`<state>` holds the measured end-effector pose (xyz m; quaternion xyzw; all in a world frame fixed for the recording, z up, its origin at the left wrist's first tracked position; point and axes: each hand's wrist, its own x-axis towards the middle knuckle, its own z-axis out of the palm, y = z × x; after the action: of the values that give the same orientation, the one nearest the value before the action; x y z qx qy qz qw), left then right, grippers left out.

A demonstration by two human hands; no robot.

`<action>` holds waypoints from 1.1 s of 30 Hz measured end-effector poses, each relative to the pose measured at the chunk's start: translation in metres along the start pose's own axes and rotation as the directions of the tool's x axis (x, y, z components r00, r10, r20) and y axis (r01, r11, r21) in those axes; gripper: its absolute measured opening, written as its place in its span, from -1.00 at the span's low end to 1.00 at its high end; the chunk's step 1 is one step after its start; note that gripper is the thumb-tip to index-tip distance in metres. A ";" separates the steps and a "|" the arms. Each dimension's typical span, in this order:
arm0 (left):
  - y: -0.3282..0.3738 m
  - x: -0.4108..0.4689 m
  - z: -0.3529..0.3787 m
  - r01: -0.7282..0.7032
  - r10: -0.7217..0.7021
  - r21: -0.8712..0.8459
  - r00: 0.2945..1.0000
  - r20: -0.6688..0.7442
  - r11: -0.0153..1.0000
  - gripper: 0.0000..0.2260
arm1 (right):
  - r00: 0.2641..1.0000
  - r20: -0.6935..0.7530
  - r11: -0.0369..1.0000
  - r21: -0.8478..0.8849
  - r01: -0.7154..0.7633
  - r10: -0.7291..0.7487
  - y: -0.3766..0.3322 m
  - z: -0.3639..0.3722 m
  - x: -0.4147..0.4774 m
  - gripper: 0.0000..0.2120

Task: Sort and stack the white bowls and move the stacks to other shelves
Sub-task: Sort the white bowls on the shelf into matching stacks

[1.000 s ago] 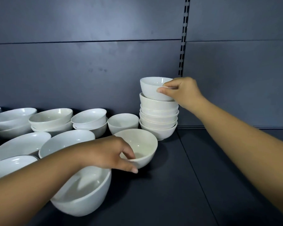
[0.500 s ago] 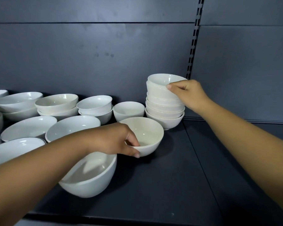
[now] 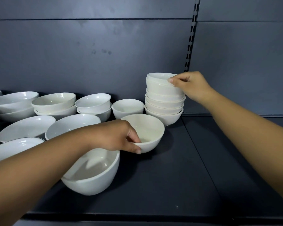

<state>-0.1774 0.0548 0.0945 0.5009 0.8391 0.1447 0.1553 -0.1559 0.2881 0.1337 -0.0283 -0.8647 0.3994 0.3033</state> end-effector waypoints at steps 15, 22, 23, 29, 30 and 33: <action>-0.008 -0.010 -0.002 0.134 -0.129 0.224 0.991 -0.039 0.965 -0.86 | 0.893 0.086 0.876 -0.177 0.449 -0.441 -0.022 0.032 -0.063 -0.59; -0.009 -0.063 -0.001 0.124 -0.028 0.198 0.905 -0.425 0.972 -0.61 | 0.831 0.510 0.881 -0.262 0.395 -0.222 -0.011 0.054 -0.112 -0.67; -0.007 -0.075 0.003 0.086 0.013 0.181 0.874 -0.485 0.980 -0.58 | 0.847 0.478 0.888 -0.251 0.385 -0.232 -0.012 0.055 -0.114 -0.68; -0.002 -0.113 0.045 0.105 -0.044 0.040 0.687 -0.726 0.994 -0.60 | 0.908 0.326 0.900 -0.254 0.353 -0.264 -0.006 0.054 -0.126 -0.71; -0.002 -0.114 0.052 0.114 -0.051 0.035 0.673 -0.738 0.993 -0.59 | 0.909 0.312 0.896 -0.259 0.360 -0.275 -0.004 0.052 -0.128 -0.67; 0.003 -0.118 0.073 0.231 -0.117 0.037 0.616 -0.779 0.972 -0.47 | 0.920 0.274 0.906 -0.240 0.349 -0.282 0.004 0.043 -0.135 -0.67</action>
<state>-0.0925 -0.0424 0.0427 0.3162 0.8768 0.2724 -0.2387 -0.0704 0.2226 0.0413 0.1164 -0.9354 0.2170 0.2536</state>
